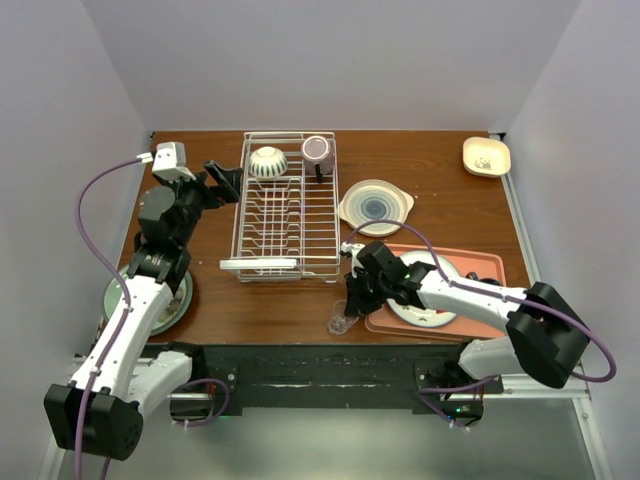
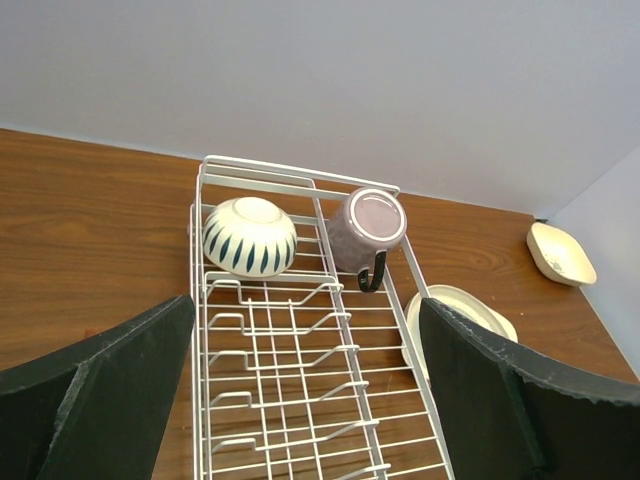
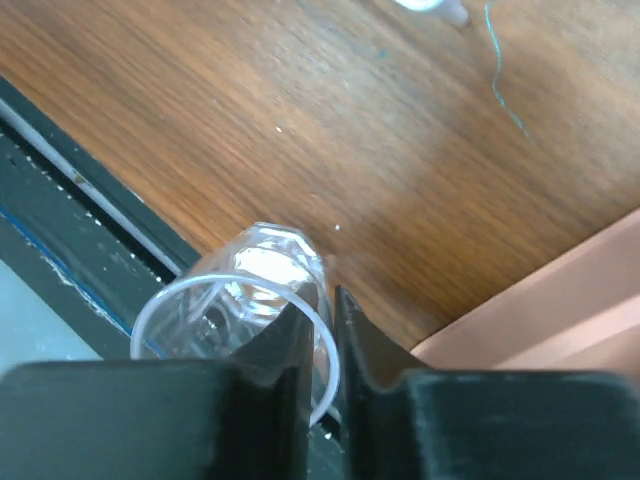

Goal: Load the mixed dishes into the dish rack
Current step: Grab a cup with the right arm

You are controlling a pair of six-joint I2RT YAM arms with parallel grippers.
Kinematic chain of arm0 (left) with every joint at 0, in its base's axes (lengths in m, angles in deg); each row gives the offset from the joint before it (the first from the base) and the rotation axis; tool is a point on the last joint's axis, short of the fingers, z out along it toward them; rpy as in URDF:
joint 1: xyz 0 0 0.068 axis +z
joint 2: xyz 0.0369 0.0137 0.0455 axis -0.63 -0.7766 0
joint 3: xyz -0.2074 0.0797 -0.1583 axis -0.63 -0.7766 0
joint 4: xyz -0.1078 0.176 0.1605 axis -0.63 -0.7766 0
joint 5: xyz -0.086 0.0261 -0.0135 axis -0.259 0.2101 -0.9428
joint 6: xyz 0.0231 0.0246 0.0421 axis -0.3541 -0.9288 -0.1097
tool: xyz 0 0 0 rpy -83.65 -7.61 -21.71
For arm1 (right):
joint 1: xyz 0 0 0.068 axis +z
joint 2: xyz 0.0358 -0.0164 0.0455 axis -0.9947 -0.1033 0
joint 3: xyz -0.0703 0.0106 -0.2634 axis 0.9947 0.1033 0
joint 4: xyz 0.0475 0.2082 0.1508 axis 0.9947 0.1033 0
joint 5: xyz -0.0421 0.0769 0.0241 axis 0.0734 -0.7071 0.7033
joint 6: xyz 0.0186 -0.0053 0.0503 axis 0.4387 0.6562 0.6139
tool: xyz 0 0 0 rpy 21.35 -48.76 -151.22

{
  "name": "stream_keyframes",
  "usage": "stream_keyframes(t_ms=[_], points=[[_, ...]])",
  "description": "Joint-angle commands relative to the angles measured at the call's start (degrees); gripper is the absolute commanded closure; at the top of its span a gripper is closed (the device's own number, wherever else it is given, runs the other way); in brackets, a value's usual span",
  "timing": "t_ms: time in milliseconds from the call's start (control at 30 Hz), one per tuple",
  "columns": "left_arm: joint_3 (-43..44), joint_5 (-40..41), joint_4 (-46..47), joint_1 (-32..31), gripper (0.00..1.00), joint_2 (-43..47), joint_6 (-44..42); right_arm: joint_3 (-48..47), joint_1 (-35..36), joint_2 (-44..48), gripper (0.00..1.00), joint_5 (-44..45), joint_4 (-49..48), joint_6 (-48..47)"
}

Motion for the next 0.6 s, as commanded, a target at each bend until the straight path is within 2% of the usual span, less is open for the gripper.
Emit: stream_keyframes(t_ms=[0,267,367,400,467,567], points=[[0.96,-0.06,1.85,-0.24,0.00,0.08,0.12,-3.42,0.22,1.99,1.00,5.29,1.87,1.87],[0.79,-4.71,2.46,-0.24,0.00,0.61,0.21,-10.62,0.22,7.35,1.00,13.98,9.34,2.05],[1.05,-6.12,2.99,-0.24,0.00,-0.18,0.21,-14.05,0.13,8.76,1.00,20.13,12.32,2.31],[1.31,-6.30,2.90,-0.24,0.00,-0.45,0.30,-15.01,0.04,9.29,1.00,25.28,13.29,2.14],[1.49,-6.48,2.90,-0.24,0.00,-0.97,0.47,-17.74,-0.22,9.47,1.00,29.97,14.96,1.87],[1.93,-6.39,3.08,-0.24,0.00,-2.11,1.08,-20.82,-0.93,9.73,1.00,38.32,13.75,2.22]])
